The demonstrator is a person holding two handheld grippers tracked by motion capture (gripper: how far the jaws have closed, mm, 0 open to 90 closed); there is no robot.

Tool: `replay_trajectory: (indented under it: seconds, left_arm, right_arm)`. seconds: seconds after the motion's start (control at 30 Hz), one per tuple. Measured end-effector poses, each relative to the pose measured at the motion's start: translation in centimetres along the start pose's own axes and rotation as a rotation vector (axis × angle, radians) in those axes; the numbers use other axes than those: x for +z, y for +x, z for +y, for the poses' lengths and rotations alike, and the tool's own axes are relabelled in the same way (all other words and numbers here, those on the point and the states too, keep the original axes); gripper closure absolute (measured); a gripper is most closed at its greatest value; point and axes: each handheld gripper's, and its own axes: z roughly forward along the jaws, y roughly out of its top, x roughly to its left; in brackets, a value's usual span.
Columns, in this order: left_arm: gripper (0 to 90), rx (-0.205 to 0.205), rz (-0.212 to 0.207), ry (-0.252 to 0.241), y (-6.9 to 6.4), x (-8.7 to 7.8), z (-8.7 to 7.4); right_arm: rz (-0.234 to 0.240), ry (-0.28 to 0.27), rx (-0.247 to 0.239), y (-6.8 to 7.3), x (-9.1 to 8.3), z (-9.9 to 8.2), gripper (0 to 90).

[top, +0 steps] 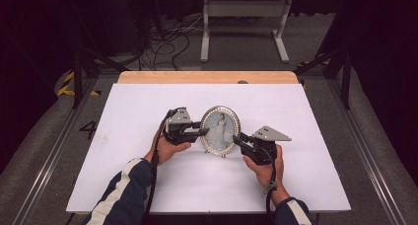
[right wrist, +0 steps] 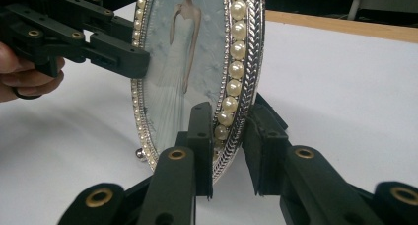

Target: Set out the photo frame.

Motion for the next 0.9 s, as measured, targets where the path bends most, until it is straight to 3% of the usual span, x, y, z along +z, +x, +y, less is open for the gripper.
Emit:
replay_trajectory:
  seconds: [0.4,0.6,0.9]
  left_arm:
    - [69.1,0.003,0.017,0.002,-0.7,-0.31,0.1]
    - [67.5,0.01,0.048,0.002,-0.88,-0.32,0.1]
    - [70.5,-0.002,0.026,-0.028,-0.52,-0.98,-0.23]
  right_arm:
    - [-0.004,0.011,0.005,-0.6,0.57,0.39,72.6]
    - [-0.019,0.012,-0.012,-0.43,0.4,0.39,72.1]
    - [-0.013,0.023,-0.016,-0.1,-0.09,0.15,78.2]
